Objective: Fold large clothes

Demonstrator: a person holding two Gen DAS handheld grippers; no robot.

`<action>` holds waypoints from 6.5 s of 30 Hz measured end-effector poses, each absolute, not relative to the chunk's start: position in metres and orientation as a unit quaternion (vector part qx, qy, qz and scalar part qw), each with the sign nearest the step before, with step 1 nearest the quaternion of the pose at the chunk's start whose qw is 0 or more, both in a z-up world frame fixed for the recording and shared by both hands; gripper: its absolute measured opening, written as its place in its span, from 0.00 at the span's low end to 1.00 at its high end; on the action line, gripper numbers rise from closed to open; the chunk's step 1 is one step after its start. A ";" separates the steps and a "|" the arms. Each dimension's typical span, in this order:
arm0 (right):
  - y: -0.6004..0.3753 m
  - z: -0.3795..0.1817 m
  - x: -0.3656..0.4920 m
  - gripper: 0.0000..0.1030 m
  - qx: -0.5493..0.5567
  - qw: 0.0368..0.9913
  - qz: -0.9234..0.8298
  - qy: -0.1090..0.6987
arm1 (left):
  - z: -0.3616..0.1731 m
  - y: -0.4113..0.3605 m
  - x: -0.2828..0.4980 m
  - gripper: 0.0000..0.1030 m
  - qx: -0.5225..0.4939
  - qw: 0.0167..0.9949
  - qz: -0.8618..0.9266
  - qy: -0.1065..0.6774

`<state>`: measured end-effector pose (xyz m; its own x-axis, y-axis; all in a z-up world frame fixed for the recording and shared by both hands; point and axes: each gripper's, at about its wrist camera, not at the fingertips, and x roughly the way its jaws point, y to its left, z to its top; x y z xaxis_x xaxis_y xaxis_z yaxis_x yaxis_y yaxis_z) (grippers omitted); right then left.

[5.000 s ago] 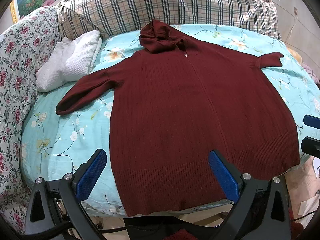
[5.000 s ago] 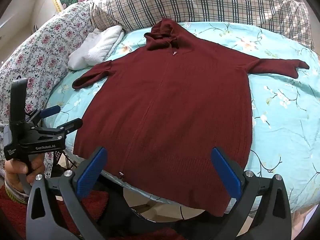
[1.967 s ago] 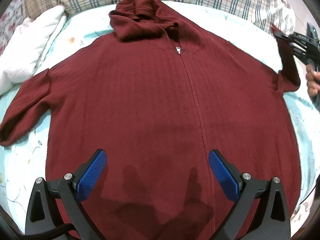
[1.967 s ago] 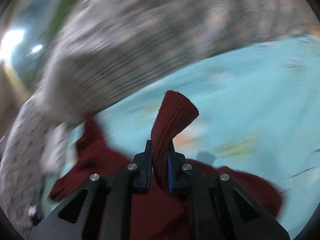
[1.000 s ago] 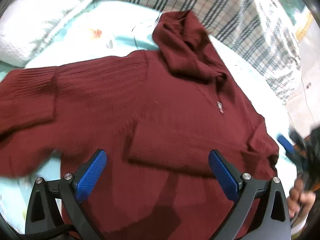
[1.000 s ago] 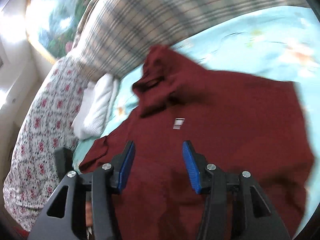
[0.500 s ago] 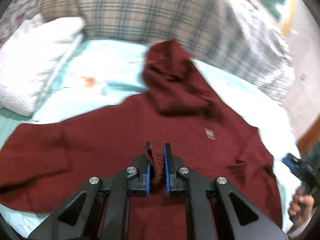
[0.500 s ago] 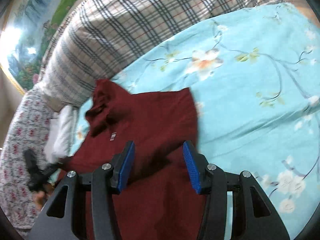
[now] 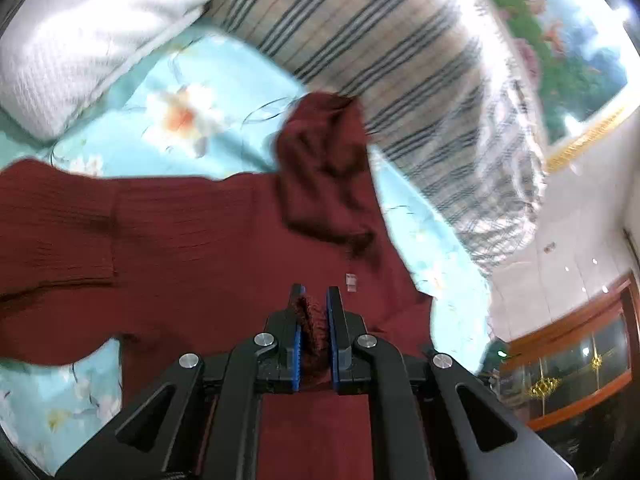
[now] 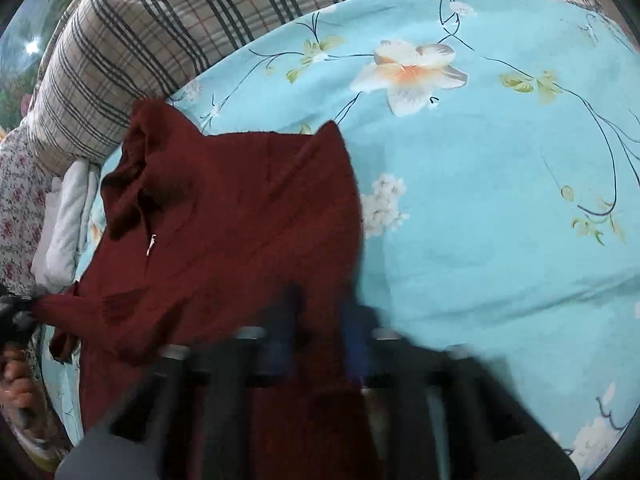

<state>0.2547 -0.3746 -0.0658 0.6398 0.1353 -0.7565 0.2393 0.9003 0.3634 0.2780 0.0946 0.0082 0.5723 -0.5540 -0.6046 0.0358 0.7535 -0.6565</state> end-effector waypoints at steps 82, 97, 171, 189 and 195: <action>-0.363 -0.039 0.260 0.18 0.180 0.903 -0.116 0.372 | -0.074 0.082 0.273 0.06 -0.112 0.863 -0.051 0.490; -0.308 -0.042 0.206 0.32 0.200 0.892 -0.001 0.405 | -0.021 0.152 0.214 0.66 -0.117 0.894 0.013 0.432; -0.304 0.003 0.273 0.08 0.243 0.909 0.040 0.336 | -0.085 0.085 0.210 0.67 -0.083 0.884 0.032 0.458; -0.353 -0.043 0.252 0.08 0.241 0.891 -0.037 0.382 | -0.084 0.083 0.233 0.29 -0.088 0.895 0.021 0.437; -0.361 -0.051 0.237 0.14 0.236 0.884 -0.077 0.396 | -0.082 0.095 0.219 0.29 -0.099 0.885 0.044 0.453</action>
<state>0.2373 -0.3608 -0.0512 0.6744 0.0518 -0.7366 0.3223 0.8768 0.3567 0.2194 0.0948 -0.0819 0.5857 -0.0120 -0.8105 -0.1681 0.9764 -0.1359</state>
